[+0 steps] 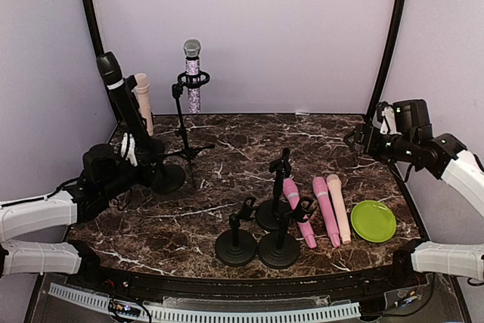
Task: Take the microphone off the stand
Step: Pick up the microphone stand with the microphone from the center of the board, then pass from the left arm to the right
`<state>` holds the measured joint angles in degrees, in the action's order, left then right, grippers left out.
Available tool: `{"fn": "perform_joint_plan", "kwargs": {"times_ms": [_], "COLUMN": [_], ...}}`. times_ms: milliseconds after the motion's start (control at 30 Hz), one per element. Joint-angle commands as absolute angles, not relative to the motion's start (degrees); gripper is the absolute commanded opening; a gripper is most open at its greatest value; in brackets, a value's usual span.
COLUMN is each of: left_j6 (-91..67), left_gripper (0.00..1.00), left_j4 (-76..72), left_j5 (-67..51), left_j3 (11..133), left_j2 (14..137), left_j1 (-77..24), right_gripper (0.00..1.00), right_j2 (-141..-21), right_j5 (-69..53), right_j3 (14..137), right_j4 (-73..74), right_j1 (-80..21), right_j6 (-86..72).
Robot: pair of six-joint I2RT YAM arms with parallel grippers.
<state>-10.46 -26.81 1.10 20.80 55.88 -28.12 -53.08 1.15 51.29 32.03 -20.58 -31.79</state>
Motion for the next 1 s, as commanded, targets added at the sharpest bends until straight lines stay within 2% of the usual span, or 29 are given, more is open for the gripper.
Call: {"fn": "perform_joint_plan", "kwargs": {"times_ms": [0, 267, 467, 700, 967], "left_j6": [-12.64, -9.80, -6.84, -8.19, -8.46], "left_gripper": [0.00, 0.00, 0.00, 0.00, 0.00], "left_j4": [-21.17, -9.94, -4.22, -6.73, -13.84], "left_j5": [-4.10, -14.51, -21.85, -32.99, -44.87], "left_j3": [27.88, 39.81, 49.39, 57.67, 60.36], "left_j2": [52.44, 53.95, 57.77, 65.08, 69.77], "left_j1": [-28.12, -28.12, -28.12, -28.12, -28.12], "right_gripper": [0.95, 0.95, 0.95, 0.94, 0.94], "right_j2": [-51.71, -49.96, -48.85, -49.34, -56.60], "right_j5": [1.35, -4.21, -15.47, -25.07, -22.94], "right_j3": [54.69, 58.21, 59.35, 58.21, 61.42], "right_j4": [32.08, 30.48, 24.29, 14.02, 6.28], "right_j1": [-20.21, -20.21, -20.28, -21.78, -34.10], "right_j6": [-31.11, -31.06, -32.12, -36.72, -37.54]}}
